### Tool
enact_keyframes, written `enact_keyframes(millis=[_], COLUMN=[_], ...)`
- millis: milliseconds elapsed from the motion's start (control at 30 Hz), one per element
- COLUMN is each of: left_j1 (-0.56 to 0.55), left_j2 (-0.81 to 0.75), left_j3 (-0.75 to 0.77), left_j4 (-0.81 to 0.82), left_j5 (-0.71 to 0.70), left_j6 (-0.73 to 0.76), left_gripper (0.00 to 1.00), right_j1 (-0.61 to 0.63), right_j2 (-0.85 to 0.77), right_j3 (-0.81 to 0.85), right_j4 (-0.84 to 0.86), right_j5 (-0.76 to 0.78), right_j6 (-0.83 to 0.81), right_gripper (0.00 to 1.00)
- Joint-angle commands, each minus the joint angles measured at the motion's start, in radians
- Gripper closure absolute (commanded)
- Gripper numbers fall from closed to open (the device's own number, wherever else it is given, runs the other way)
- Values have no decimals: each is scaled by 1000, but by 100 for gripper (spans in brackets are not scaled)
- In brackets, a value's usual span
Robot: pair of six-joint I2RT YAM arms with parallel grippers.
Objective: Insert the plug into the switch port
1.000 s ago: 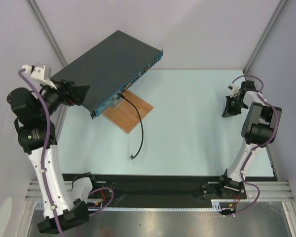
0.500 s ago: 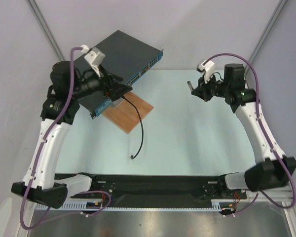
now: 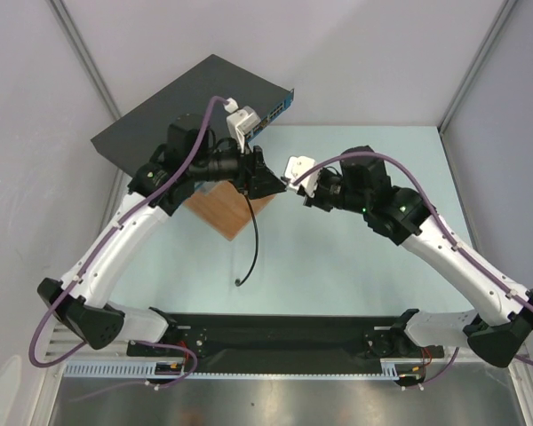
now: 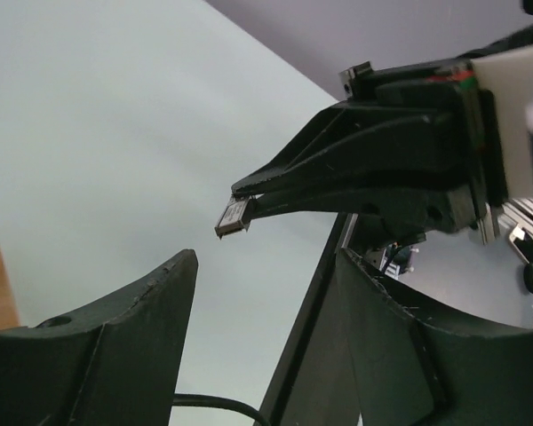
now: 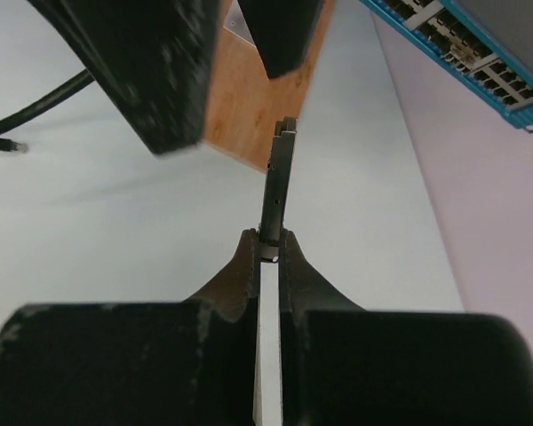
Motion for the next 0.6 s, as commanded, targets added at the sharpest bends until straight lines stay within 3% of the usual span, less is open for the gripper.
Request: enact_keyframes(millis=[0,567], left_j1=[-38,-71], left_j2=[8,79], left_j3=[53,98], left_j4=[-38,-91], left_j5=[-62,-181], left_j6=[27,80], left_gripper=[31,40], right_j1=[56,145], right_j2=[-1,-21], right_j3=[-1,-5], right_j4=[16,36], right_j5=[171,213], right_j6=[-92,-157], right_gripper=[100,100])
